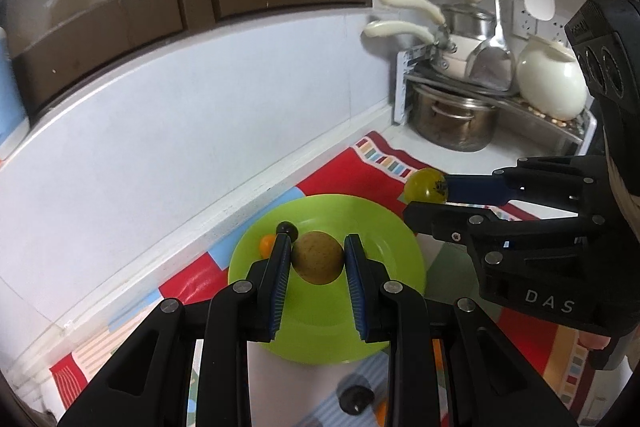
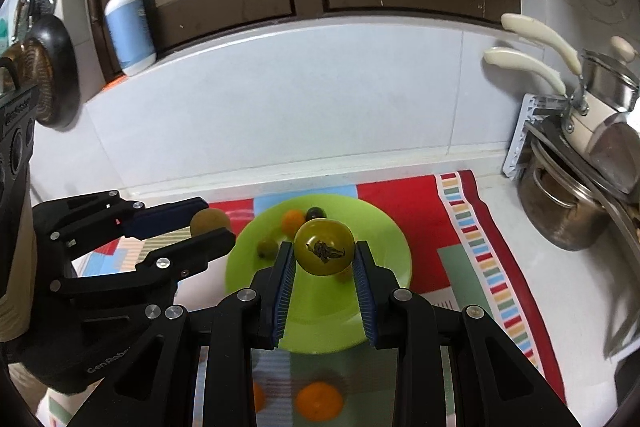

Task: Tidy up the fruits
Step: 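Carry the yellow-brown fruit in the left tool while the right tool carries the yellow-green fruit over the plate, then open the left tool over the plate while the right tool releases its fruit there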

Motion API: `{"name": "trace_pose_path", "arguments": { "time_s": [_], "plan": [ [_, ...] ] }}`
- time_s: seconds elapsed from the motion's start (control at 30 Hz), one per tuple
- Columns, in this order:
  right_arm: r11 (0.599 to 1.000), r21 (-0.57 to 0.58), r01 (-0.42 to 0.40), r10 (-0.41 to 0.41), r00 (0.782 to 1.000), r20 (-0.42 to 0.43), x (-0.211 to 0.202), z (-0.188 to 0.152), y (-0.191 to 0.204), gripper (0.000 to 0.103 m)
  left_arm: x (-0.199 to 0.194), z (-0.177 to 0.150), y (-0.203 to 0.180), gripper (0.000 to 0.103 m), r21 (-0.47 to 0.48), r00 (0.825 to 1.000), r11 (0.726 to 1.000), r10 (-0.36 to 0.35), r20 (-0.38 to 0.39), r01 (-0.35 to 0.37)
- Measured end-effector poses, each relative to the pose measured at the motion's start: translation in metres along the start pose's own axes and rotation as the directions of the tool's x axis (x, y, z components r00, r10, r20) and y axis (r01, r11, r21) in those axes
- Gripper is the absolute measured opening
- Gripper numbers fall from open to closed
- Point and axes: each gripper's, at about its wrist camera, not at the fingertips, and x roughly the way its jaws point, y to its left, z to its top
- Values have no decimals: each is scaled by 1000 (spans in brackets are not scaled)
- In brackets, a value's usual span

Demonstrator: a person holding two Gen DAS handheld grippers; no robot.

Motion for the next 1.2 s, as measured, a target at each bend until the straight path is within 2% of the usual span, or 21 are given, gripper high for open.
{"name": "trace_pose_path", "arguments": {
  "time_s": [0.63, 0.87, 0.9, 0.97, 1.2],
  "plan": [
    [1000, 24, -1, 4, 991, -132, 98, 2, -34, 31, 101, 0, 24, 28, -48, 992, 999, -30, -122, 24],
    [1000, 31, -3, 8, 988, -151, 112, 0, -38, 31, 113, -1, 23, 28, -46, 991, 999, -34, -129, 29],
    [1000, 30, -4, 8, 988, -153, 114, 1, -39, 31, 112, -1, 23, 31, -45, 992, 999, -32, -124, 26],
    [999, 33, -3, 8, 989, -147, 114, 1, -39, 31, 109, 0, 24, 35, -52, 993, 998, -32, -115, 26],
    [1000, 22, 7, -4, 993, -118, 98, 2, -35, 31, 88, -1, 28, 36, -55, 994, 998, 17, -110, -24]
  ]
}}
